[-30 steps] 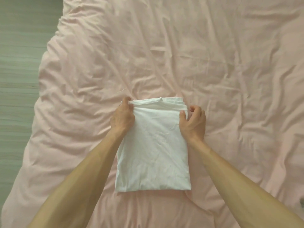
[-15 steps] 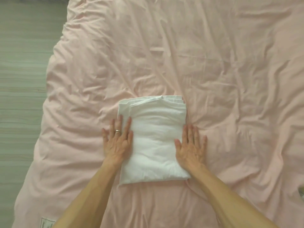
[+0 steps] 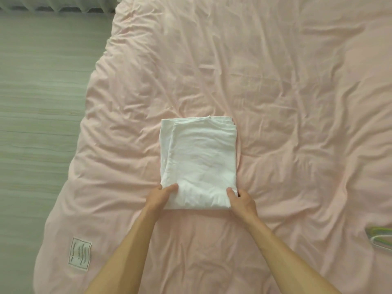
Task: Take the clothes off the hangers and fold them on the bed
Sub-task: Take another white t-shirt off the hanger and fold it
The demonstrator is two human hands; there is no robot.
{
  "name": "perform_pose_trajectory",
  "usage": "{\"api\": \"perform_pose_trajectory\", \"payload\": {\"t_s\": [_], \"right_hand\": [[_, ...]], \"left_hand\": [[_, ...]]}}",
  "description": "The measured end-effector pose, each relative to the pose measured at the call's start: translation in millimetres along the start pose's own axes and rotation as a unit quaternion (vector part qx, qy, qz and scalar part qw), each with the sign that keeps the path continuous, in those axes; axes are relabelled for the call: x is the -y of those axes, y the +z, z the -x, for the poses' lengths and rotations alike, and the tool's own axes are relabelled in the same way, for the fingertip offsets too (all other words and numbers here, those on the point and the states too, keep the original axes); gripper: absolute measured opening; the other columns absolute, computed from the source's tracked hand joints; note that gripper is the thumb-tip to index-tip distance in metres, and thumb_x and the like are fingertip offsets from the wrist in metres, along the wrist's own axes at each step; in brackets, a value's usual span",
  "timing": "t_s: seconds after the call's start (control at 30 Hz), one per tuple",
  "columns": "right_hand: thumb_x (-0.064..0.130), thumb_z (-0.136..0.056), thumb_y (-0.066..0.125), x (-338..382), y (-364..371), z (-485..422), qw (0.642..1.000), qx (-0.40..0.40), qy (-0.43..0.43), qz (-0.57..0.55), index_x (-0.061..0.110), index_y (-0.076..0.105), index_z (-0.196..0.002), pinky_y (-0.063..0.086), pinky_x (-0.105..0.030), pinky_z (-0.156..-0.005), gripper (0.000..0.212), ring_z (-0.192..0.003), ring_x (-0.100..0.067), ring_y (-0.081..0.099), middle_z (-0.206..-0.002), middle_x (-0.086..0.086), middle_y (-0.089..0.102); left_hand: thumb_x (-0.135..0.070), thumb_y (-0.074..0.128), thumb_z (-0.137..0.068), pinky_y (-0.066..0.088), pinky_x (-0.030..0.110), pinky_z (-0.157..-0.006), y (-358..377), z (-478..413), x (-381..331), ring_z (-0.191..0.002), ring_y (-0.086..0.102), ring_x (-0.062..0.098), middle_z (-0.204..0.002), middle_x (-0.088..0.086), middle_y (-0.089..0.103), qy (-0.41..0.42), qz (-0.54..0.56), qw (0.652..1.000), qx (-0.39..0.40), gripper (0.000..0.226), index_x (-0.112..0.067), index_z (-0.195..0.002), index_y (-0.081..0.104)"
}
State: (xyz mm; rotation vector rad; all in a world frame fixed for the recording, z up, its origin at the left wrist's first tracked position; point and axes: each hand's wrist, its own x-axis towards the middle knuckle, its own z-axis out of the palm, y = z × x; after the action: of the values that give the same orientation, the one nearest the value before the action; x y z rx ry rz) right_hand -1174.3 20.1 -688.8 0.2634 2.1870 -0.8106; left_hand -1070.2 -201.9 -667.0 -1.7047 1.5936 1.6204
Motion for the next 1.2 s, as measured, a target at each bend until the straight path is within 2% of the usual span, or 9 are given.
{"api": "perform_pose_trajectory", "payload": {"t_s": [0.13, 0.4, 0.5, 0.6, 0.77, 0.93, 1.03, 1.1, 1.2], "right_hand": [[0.039, -0.1, 0.05, -11.7, -11.3, 5.5, 0.998, -0.019, -0.026, -0.06, 0.008, 0.062, -0.088, 0.05, -0.038, -0.078, 0.036, -0.088, -0.028, 0.063, -0.088, -0.006, 0.068], [0.034, -0.1, 0.052, -55.5, -27.0, 38.4, 0.994, -0.045, -0.067, -0.069, 0.017, 0.05, -0.091, 0.05, -0.039, -0.074, 0.02, -0.082, -0.032, 0.066, -0.086, -0.009, 0.068], [0.024, -0.099, 0.052, -78.6, -34.8, 60.0, 0.992, -0.03, -0.095, -0.083, 0.021, 0.048, -0.099, 0.053, -0.044, -0.066, 0.005, -0.066, -0.028, 0.063, -0.083, -0.006, 0.065], [0.013, -0.101, 0.046, -99.8, -45.5, 85.4, 0.99, 0.009, -0.112, -0.089, 0.025, 0.057, -0.097, 0.048, -0.034, -0.055, 0.017, -0.053, -0.018, 0.058, -0.083, -0.005, 0.066], [0.01, -0.104, 0.04, -142.3, -58.3, 116.6, 0.992, 0.083, -0.062, -0.077, 0.02, 0.072, -0.099, 0.053, -0.026, -0.064, 0.034, -0.063, -0.012, 0.06, -0.108, 0.005, 0.065], [-0.004, -0.101, 0.037, -152.2, -66.8, 122.1, 0.983, 0.166, -0.03, -0.073, 0.02, 0.068, -0.114, 0.056, -0.021, -0.071, 0.042, -0.079, -0.015, 0.071, -0.117, -0.006, 0.068], [-0.012, -0.084, 0.045, -147.0, -77.2, 112.4, 0.973, 0.19, -0.11, 0.074, 0.03, 0.065, -0.124, 0.051, -0.012, -0.074, 0.062, -0.088, -0.002, 0.071, -0.121, 0.008, 0.066], [0.0, -0.088, 0.058, -136.9, -82.5, 106.7, 0.958, 0.172, -0.172, 0.154, 0.032, 0.068, -0.122, 0.046, -0.006, -0.076, 0.047, -0.09, 0.005, 0.065, -0.113, 0.019, 0.066], [0.019, -0.089, 0.071, -120.7, -85.0, 93.7, 0.949, 0.102, -0.246, 0.17, 0.035, 0.074, -0.099, 0.04, -0.013, -0.072, 0.019, -0.081, 0.006, 0.058, -0.09, 0.024, 0.064]], "left_hand": [[-0.027, 0.069, -0.09, 0.047, 0.027, -0.063, -8.3, 10.6, 5.4, -0.081, 0.065, 0.015, -0.096, -0.002, 0.071, 0.012, 0.045, 0.998, 0.051, 0.02, -0.021, -0.108, 0.066], [-0.029, 0.068, -0.091, 0.045, 0.024, -0.054, -2.8, 62.4, 64.0, -0.071, 0.064, 0.017, -0.116, 0.015, 0.067, 0.095, 0.039, 0.994, 0.023, 0.041, -0.009, -0.123, 0.051], [-0.011, 0.057, -0.098, 0.049, 0.021, -0.05, 3.5, 94.3, 88.4, -0.076, 0.061, 0.016, -0.121, 0.003, 0.059, 0.177, 0.045, 0.983, 0.02, 0.056, -0.029, -0.145, 0.034], [-0.01, 0.052, -0.099, 0.052, 0.025, -0.058, 6.1, 116.4, 112.7, -0.072, 0.058, 0.011, -0.122, -0.006, 0.06, 0.199, 0.036, 0.979, 0.032, 0.06, -0.047, -0.145, 0.042], [-0.013, 0.049, -0.102, 0.05, 0.019, -0.062, 2.9, 143.8, 154.1, -0.085, 0.061, 0.014, -0.133, -0.005, 0.056, 0.158, -0.035, 0.981, 0.11, 0.034, -0.035, -0.119, 0.069], [-0.017, 0.055, -0.071, 0.05, 0.023, -0.074, -10.7, 147.0, 154.4, -0.092, 0.069, 0.015, -0.13, -0.011, 0.056, 0.116, -0.115, 0.967, 0.195, 0.063, -0.043, -0.128, 0.061], [-0.004, 0.055, -0.081, 0.049, 0.018, -0.075, -11.8, 137.3, 145.6, -0.106, 0.062, 0.013, -0.124, -0.017, 0.054, 0.197, -0.315, 0.912, 0.173, 0.067, -0.041, -0.137, 0.051], [-0.019, 0.061, -0.09, 0.048, 0.022, -0.072, -12.0, 126.3, 140.6, -0.097, 0.062, 0.014, -0.112, -0.014, 0.061, 0.295, -0.483, 0.821, 0.07, 0.05, -0.046, -0.132, 0.052], [-0.029, 0.08, -0.08, 0.042, 0.025, -0.055, -15.4, 104.8, 135.5, -0.078, 0.06, 0.016, -0.09, -0.007, 0.063, 0.433, -0.493, 0.754, -0.026, 0.032, -0.038, -0.108, 0.07]]}}
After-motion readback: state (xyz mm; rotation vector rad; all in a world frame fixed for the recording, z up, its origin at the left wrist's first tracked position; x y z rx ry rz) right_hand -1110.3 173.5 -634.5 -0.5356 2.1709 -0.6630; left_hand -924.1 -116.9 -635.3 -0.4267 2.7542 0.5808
